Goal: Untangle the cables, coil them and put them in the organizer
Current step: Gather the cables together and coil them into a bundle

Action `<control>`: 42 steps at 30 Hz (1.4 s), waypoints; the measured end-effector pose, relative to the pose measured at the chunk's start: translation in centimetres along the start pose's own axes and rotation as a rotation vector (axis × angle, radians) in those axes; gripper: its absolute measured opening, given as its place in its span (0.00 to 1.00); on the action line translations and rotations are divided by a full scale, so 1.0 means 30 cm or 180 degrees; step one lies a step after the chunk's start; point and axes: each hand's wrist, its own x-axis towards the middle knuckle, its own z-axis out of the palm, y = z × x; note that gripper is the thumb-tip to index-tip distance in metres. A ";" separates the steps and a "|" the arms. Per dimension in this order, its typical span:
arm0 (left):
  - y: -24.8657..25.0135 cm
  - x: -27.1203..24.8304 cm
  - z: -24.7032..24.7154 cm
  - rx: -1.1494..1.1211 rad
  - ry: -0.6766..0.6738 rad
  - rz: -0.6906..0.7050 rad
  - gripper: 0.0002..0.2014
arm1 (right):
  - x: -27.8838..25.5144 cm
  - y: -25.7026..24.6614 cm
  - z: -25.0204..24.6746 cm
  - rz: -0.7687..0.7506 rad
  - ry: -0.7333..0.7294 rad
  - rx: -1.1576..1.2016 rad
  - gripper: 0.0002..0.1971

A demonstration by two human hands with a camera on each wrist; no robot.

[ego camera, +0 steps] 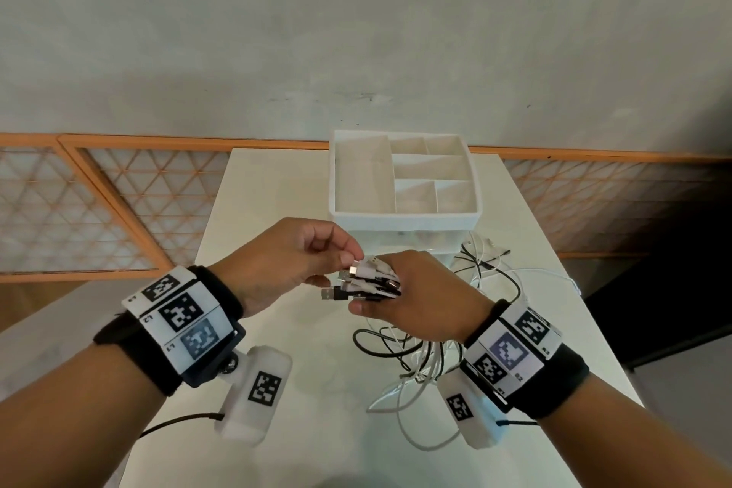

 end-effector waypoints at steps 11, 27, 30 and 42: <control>-0.009 0.024 0.156 -0.0412 0.0434 0.0465 0.21 | 0.055 -0.041 -0.003 0.0198 -0.0212 0.0182 0.12; -0.022 0.064 0.132 -0.1603 0.1225 0.0100 0.04 | -0.010 0.037 -0.006 0.0211 0.0695 0.2823 0.11; -0.003 0.061 0.123 -0.2217 0.0907 -0.0347 0.12 | -0.006 0.046 0.008 0.0197 0.1098 0.2548 0.07; 0.033 0.058 0.115 -0.2504 0.1296 -0.0583 0.08 | 0.017 0.046 0.022 0.0462 0.1349 0.2250 0.08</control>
